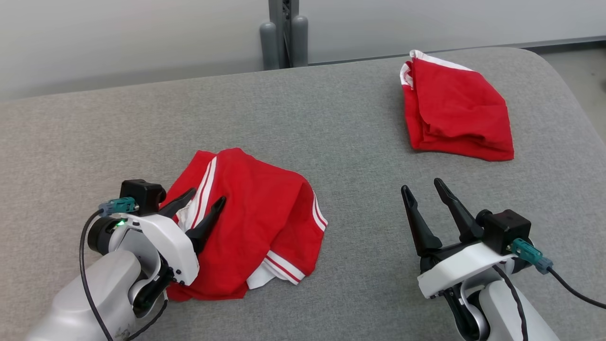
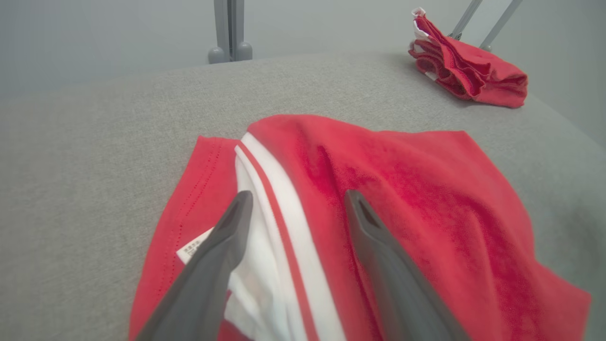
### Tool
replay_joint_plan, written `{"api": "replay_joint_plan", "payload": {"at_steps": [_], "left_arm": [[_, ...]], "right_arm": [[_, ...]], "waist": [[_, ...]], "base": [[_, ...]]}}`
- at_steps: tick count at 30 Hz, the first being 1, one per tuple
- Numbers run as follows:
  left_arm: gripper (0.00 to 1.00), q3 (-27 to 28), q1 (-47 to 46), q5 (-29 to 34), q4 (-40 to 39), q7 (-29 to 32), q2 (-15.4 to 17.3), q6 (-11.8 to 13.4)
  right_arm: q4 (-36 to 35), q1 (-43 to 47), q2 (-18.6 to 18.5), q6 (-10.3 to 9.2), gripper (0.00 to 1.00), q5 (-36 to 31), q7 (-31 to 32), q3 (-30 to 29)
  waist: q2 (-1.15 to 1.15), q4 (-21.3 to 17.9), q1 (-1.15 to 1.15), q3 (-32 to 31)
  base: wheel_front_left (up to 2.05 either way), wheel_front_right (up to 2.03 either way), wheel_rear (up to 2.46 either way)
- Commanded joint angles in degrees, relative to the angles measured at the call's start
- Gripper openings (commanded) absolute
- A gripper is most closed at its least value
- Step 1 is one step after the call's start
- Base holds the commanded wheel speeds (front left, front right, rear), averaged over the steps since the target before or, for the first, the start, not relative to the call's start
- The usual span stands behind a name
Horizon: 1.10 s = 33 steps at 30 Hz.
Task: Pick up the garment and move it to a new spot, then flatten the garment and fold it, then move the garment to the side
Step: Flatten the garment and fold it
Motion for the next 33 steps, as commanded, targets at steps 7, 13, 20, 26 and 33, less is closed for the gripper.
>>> {"api": "replay_joint_plan", "payload": {"at_steps": [7,13,20,26,33], "left_arm": [[0.89,-4.02,-2.53,-5.76,1.94,1.03,0.58,-0.08],[0.00,-6.79,-4.40,-7.51,2.82,-1.63,0.65,-0.08],[0.00,-6.42,-7.66,-5.41,5.16,-5.45,1.23,-0.08],[0.00,0.84,-10.48,-0.02,4.46,-5.69,4.15,-0.08],[0.00,6.56,-12.44,6.58,1.80,-5.71,9.10,-0.09]], "right_arm": [[-0.05,-0.73,-0.29,0.00,1.00,-0.45,-0.09,-0.32],[-0.38,-0.37,-0.30,0.01,1.00,-0.96,-0.09,-0.81],[-0.53,0.32,-0.30,0.00,1.00,-1.05,-0.09,-0.44],[-0.46,0.67,-0.32,0.01,1.00,-1.41,-0.09,-0.31],[-0.32,1.72,-0.31,0.01,1.00,-1.18,-0.09,0.11]], "waist": [[0.00,-1.56,0.00,0.95],[0.00,-1.39,0.00,0.71],[0.00,0.04,0.00,-0.30],[0.00,1.37,0.00,-1.34],[0.00,2.18,0.00,-2.85]], "base": [[0.00,0.00,0.00],[0.00,0.00,0.00],[0.00,0.00,0.00],[0.00,0.00,0.00],[0.00,0.00,0.00]]}}
